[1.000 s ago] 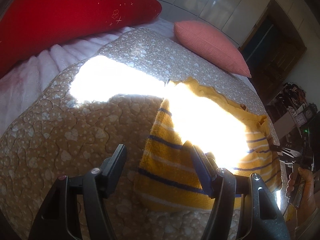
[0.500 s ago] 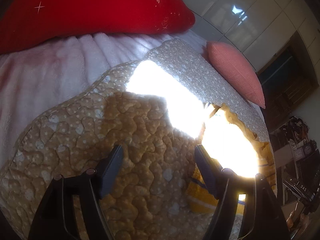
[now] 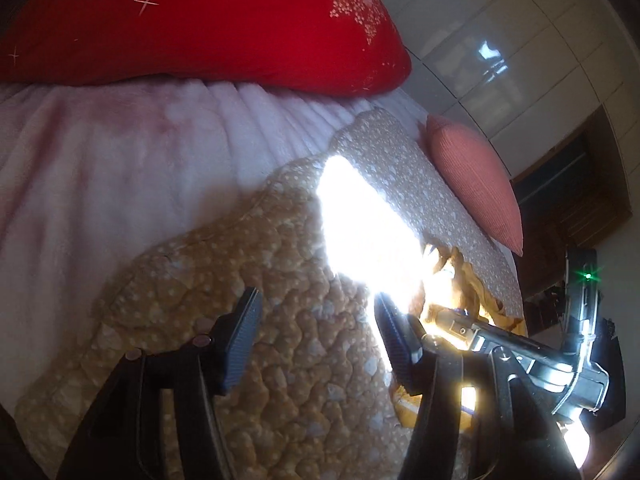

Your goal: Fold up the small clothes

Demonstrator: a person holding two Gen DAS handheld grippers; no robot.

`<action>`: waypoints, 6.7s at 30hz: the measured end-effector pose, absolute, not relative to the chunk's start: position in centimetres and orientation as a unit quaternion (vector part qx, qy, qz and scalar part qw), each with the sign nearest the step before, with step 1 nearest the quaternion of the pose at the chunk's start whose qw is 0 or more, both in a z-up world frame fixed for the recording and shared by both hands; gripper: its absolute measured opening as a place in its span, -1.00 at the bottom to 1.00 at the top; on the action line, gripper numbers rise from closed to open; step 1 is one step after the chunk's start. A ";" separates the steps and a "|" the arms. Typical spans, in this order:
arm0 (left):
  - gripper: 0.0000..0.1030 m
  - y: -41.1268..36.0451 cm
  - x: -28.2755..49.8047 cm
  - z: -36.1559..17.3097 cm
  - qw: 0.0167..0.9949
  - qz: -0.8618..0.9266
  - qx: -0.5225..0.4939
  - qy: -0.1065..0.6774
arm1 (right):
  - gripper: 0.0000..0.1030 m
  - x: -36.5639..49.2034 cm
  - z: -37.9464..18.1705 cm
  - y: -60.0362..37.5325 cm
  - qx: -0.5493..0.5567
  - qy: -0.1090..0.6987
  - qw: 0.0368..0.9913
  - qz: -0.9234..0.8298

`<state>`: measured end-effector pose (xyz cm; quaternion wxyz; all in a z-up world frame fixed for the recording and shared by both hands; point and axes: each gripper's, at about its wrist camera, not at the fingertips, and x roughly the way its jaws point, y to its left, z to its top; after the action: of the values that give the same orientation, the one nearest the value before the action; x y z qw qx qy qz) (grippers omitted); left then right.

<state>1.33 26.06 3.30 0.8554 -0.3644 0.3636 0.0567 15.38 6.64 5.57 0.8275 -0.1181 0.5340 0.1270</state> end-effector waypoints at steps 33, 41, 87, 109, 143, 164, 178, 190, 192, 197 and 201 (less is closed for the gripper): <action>0.11 21.1 4.8 2.8 0.861 0.060 -0.320 0.391 | -0.69 16.3 10.7 -24.5 -0.025 0.513 0.851 -0.112; 0.11 19.2 5.3 2.8 0.869 0.056 -0.290 0.397 | -0.07 15.1 7.4 -29.4 0.014 0.523 0.840 -0.143; 0.25 13.7 5.6 3.9 0.890 0.032 -0.213 0.402 | 0.37 19.8 7.9 -21.9 0.080 0.498 0.863 -0.032; 0.34 6.7 0.8 4.6 0.896 -0.004 -0.186 0.403 | 0.58 6.1 3.0 -33.2 0.274 0.460 0.841 0.077; -0.28 -10.3 14.3 7.5 0.843 -0.216 -0.120 0.479 | 0.03 11.0 2.4 -33.9 0.355 0.368 0.828 0.230; 0.30 -4.5 -1.6 8.6 0.888 -0.053 -0.054 0.453 | 0.08 3.5 8.3 -27.8 0.243 0.323 0.883 0.238; 0.32 -6.9 -4.8 6.1 0.868 -0.051 -0.033 0.493 | 0.21 7.8 2.1 -28.1 0.344 0.355 0.827 0.267; 0.32 -7.8 -5.9 6.3 0.868 -0.044 -0.034 0.494 | -0.91 6.5 4.8 -34.2 0.325 0.334 0.873 0.141; 0.32 -7.5 -5.8 6.4 0.870 -0.041 -0.036 0.490 | -0.91 6.3 5.2 -33.6 0.330 0.337 0.862 0.186; 0.32 -6.8 -5.9 6.2 0.868 -0.036 -0.044 0.494 | -0.64 4.9 6.3 -28.4 0.261 0.348 0.858 0.271; 0.32 -6.0 -6.2 6.0 0.867 -0.029 -0.046 0.496 | -0.70 6.4 2.9 -26.3 0.218 0.427 0.842 0.247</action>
<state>-6.15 -6.00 5.96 0.8668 -0.0459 0.4956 -0.0294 6.42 -26.34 2.89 0.8422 0.2180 0.4267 0.2472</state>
